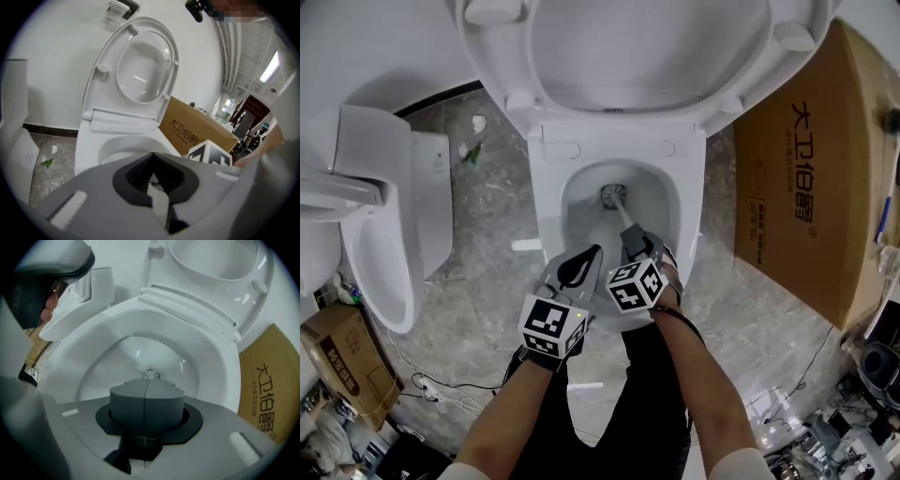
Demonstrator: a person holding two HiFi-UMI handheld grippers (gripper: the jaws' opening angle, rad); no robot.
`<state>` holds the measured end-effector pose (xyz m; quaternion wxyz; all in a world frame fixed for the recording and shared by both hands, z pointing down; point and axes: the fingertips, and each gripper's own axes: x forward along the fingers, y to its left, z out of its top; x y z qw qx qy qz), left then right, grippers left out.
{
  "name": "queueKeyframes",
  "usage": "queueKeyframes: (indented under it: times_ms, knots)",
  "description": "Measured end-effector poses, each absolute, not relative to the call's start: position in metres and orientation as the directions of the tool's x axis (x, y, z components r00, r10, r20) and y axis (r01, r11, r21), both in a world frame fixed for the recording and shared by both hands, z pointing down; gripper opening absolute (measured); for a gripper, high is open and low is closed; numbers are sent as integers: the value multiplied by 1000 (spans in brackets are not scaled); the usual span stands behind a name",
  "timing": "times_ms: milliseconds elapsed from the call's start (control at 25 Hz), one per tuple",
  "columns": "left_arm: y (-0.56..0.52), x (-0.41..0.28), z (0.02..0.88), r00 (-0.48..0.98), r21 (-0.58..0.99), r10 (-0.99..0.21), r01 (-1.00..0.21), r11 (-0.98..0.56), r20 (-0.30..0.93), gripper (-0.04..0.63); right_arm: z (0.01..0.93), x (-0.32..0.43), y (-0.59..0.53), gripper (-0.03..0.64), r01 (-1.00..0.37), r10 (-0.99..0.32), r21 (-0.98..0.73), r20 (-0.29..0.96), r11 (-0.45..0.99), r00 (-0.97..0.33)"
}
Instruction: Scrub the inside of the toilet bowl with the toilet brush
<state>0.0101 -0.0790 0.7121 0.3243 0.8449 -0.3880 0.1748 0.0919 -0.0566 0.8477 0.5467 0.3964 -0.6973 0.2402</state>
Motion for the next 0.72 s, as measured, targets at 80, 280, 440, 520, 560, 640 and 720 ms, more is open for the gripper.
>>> queueKeyframes:
  times_ms: [80,280,440,520,560,640,720]
  knots:
    - [-77,12,705,639,412,-542,-768,-490,546,6,835,96,-52,161,-831,-293,87,951,550,-94]
    - [-69,16,681,645,418,-537,-763,-492,544,6,795,109,-33,161,-880,-306,49,946,473,-111]
    - [-61,17,654,654,419,-529,-754,-505,540,6,750,116,-15,161,-912,-318,8,938,409,-135]
    - [-59,19,636,662,418,-522,-747,-517,537,6,722,120,-9,161,-922,-342,-4,928,387,-147]
    - [-60,20,626,668,416,-519,-742,-526,533,6,708,122,-7,161,-926,-357,-5,922,378,-151]
    - [-61,22,606,677,409,-515,-732,-545,526,6,680,125,-3,161,-932,-386,-11,908,362,-161]
    - [-58,20,582,685,400,-509,-723,-562,522,6,650,124,5,161,-938,-411,-27,894,346,-177]
